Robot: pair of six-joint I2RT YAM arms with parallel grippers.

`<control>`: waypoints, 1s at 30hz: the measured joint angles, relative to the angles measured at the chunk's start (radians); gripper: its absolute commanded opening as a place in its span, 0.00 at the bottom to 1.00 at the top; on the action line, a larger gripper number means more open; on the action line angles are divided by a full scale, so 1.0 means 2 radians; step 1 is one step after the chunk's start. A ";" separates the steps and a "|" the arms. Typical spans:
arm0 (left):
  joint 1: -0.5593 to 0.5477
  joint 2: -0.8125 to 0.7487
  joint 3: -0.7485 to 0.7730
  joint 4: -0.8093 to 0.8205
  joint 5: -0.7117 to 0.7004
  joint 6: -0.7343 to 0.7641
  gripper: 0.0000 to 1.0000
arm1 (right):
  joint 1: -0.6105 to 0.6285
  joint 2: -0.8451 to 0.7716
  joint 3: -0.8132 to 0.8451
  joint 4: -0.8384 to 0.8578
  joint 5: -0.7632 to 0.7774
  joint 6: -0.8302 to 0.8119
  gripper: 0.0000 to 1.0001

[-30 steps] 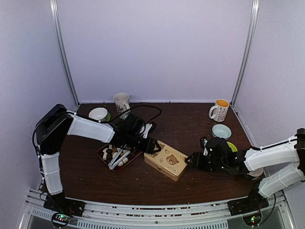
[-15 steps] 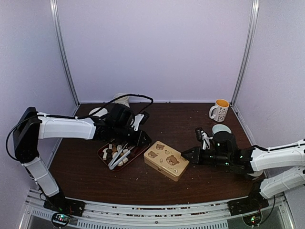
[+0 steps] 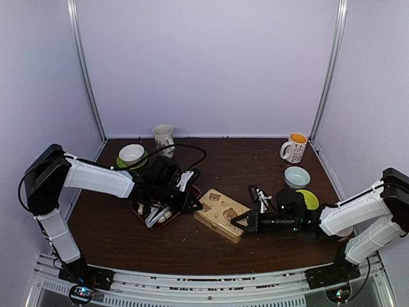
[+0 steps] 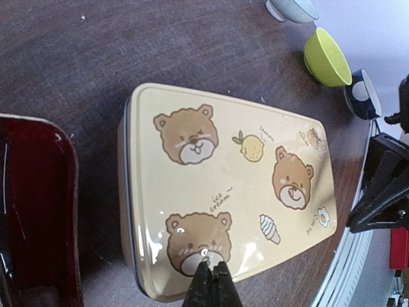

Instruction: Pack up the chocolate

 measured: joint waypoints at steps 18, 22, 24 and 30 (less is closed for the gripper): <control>0.000 0.030 -0.030 0.111 0.010 -0.030 0.00 | -0.015 -0.069 -0.028 -0.008 0.046 -0.016 0.00; 0.000 0.021 -0.021 0.076 0.000 -0.026 0.00 | -0.037 -0.042 -0.054 -0.007 0.062 -0.012 0.00; 0.000 0.018 -0.011 0.058 -0.004 -0.023 0.00 | -0.045 -0.019 -0.064 0.023 0.062 -0.008 0.00; 0.001 0.027 0.010 0.051 -0.008 -0.021 0.00 | -0.066 -0.019 -0.066 0.034 0.055 -0.007 0.00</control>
